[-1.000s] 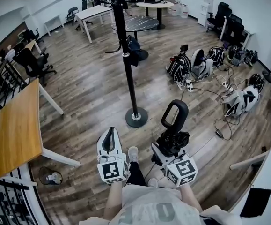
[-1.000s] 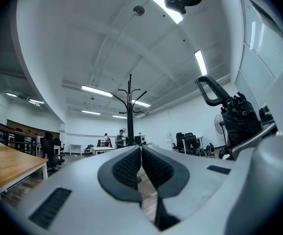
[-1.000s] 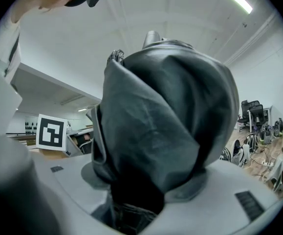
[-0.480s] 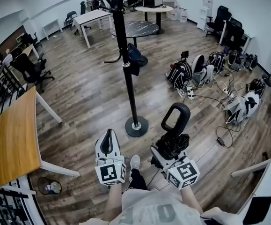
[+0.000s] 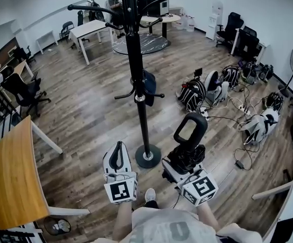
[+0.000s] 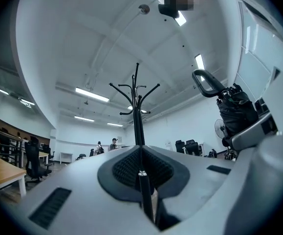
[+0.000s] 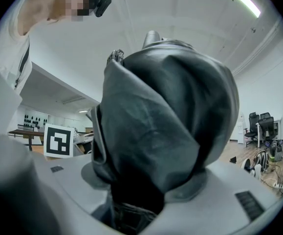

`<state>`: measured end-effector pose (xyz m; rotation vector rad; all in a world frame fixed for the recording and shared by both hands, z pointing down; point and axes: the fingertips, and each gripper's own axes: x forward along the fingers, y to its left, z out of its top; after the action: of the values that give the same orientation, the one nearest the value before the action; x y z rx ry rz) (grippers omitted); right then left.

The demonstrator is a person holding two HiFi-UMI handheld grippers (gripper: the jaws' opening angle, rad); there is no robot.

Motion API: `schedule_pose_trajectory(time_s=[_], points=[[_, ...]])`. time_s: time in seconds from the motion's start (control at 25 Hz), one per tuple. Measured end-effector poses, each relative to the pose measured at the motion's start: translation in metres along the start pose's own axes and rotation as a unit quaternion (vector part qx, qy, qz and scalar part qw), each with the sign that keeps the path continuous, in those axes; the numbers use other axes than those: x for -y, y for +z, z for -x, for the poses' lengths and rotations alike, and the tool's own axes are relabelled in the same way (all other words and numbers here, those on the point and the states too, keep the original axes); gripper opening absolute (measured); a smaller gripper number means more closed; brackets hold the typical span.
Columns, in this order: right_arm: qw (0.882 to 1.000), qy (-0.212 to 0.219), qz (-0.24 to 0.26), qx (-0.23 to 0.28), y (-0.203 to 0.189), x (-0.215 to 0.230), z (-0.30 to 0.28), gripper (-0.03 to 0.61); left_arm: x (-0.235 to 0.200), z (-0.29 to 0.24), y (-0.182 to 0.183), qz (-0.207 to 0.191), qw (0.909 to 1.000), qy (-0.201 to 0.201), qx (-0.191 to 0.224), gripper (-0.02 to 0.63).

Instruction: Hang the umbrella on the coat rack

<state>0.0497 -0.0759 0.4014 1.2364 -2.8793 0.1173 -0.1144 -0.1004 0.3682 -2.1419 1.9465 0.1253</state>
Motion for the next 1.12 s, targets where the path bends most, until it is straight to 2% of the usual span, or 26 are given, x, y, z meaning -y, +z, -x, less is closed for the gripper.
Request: schedule_pose_trajectory(time_s=[0.28,0.64,0.8,1.12], points=[[1.000,-0.008,-0.001,0.023,0.022,0.011,-0.037,0.276,-0.014,-0.040,0.008,0.001,0.9994,-0.026,0.025,0.034],[1.000,0.012,-0.007,0.019,0.036,0.024,-0.121,0.276,-0.066,-0.101,-0.011,0.011,0.9997,-0.013,0.017,0.034],[0.999,0.036,-0.011,0.015,0.029,0.019,-0.108,0.276,-0.051,-0.083,-0.014,0.015,0.9998,-0.004,0.009,0.034],[0.998,0.060,-0.013,0.012,0.029,0.029,-0.123,0.276,-0.051,-0.104,-0.004,0.006,0.9997,0.009,0.023,0.034]])
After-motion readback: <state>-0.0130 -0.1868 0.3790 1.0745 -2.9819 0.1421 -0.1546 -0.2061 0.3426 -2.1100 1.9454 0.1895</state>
